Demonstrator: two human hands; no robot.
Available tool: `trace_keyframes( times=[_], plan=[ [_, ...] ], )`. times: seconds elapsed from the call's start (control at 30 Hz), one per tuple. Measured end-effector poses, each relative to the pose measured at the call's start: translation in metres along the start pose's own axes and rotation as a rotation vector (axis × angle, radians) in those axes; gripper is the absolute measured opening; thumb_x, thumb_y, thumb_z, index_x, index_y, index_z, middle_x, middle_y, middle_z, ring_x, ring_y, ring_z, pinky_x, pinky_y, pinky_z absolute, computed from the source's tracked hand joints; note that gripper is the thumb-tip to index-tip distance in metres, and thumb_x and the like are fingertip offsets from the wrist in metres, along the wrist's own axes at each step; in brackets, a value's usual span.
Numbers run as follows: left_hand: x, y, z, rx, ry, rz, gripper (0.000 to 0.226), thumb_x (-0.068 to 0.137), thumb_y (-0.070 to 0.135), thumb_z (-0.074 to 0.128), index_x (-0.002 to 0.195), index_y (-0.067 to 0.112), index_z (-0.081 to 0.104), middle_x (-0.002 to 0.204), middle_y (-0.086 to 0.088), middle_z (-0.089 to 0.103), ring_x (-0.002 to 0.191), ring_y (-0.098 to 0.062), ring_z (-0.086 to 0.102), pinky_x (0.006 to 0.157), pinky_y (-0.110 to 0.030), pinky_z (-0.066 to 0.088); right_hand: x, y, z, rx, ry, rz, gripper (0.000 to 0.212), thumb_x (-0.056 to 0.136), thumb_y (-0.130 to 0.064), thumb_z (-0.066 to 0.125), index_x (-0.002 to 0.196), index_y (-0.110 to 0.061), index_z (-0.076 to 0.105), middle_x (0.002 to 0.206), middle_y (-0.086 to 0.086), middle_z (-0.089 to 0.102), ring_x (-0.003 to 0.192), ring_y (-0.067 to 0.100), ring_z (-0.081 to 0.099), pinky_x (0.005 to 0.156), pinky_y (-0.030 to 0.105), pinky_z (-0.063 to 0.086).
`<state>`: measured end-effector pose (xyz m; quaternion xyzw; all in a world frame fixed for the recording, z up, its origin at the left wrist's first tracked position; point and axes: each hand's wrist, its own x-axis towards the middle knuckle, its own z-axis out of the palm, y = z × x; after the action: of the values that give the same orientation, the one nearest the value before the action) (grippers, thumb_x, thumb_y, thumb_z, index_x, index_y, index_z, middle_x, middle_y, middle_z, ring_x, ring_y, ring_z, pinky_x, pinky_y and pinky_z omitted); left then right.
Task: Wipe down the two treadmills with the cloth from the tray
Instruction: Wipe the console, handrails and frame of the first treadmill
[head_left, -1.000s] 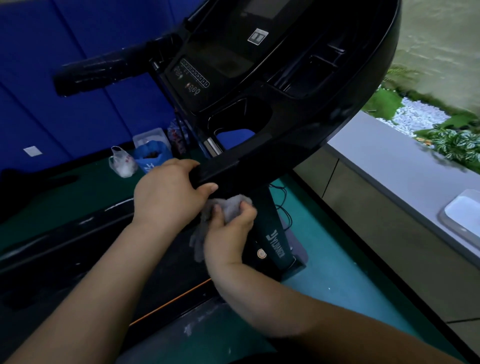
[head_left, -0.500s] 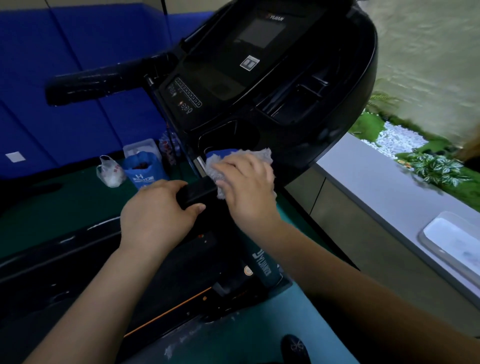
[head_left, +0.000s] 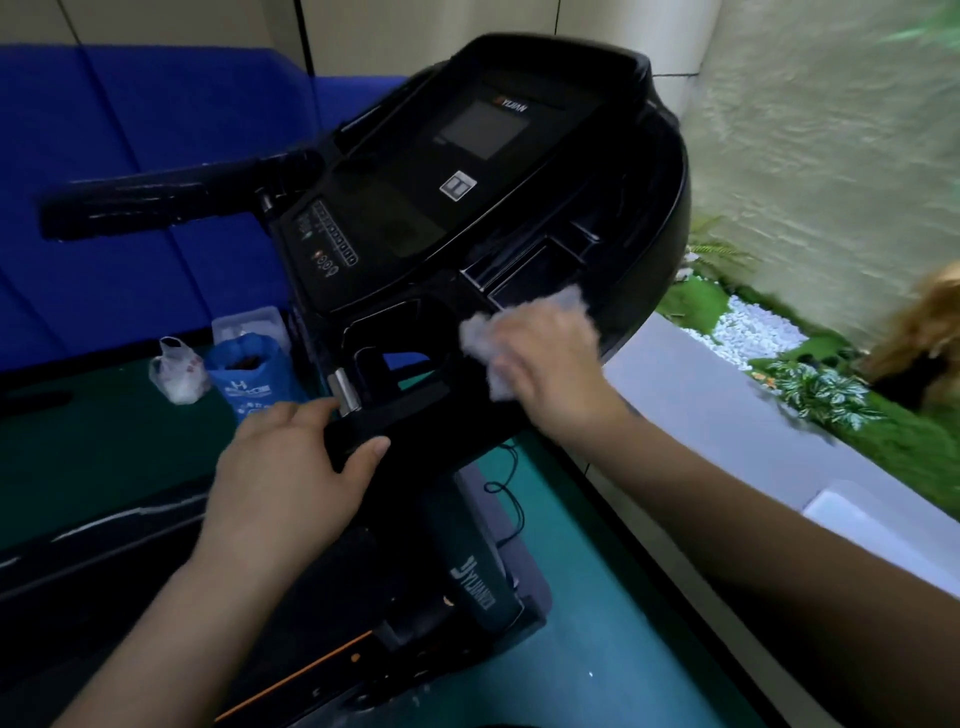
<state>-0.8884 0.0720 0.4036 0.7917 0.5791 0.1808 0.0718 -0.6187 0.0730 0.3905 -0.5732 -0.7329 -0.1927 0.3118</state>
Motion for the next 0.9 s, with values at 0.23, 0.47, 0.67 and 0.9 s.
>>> trace_keyframes(
  times=[0.23, 0.47, 0.67, 0.9],
  plan=[
    [0.022, 0.053, 0.042, 0.061, 0.141, 0.071, 0.056, 0.093, 0.058, 0.036, 0.118, 0.016, 0.06, 0.108, -0.007, 0.06, 0.104, -0.031, 0.053, 0.084, -0.046, 0.044, 0.02, 0.081, -0.037, -0.085, 0.003, -0.167, 0.053, 0.101, -0.043, 0.031, 0.102, -0.008, 0.07, 0.108, 0.008, 0.069, 0.103, 0.026, 0.059, 0.094, 0.035, 0.039],
    [0.021, 0.052, 0.052, 0.162, 0.233, 0.095, 0.057, 0.09, 0.055, 0.032, 0.11, 0.012, 0.063, 0.097, -0.01, 0.061, 0.091, -0.033, 0.054, 0.074, -0.044, 0.041, 0.078, 0.147, -0.076, -0.209, -0.019, 0.097, 0.045, 0.094, -0.037, 0.035, 0.08, -0.007, 0.067, 0.086, 0.015, 0.066, 0.087, 0.037, 0.06, 0.082, 0.047, 0.045],
    [0.021, 0.054, 0.052, 0.178, 0.253, 0.094, 0.056, 0.09, 0.055, 0.032, 0.108, 0.011, 0.063, 0.094, -0.011, 0.061, 0.088, -0.034, 0.054, 0.073, -0.045, 0.041, 0.037, 0.108, -0.063, -0.122, -0.169, -0.229, 0.042, 0.1, -0.038, 0.035, 0.097, -0.013, 0.068, 0.103, 0.0, 0.067, 0.098, 0.025, 0.06, 0.086, 0.036, 0.037],
    [0.022, 0.055, 0.052, 0.196, 0.238, 0.084, 0.056, 0.091, 0.055, 0.03, 0.107, 0.013, 0.063, 0.091, -0.008, 0.06, 0.084, -0.032, 0.054, 0.071, -0.043, 0.042, 0.108, 0.192, -0.098, -0.041, -0.262, -0.17, 0.044, 0.095, -0.036, 0.04, 0.084, -0.003, 0.068, 0.081, 0.009, 0.064, 0.078, 0.029, 0.061, 0.074, 0.042, 0.048]
  ],
)
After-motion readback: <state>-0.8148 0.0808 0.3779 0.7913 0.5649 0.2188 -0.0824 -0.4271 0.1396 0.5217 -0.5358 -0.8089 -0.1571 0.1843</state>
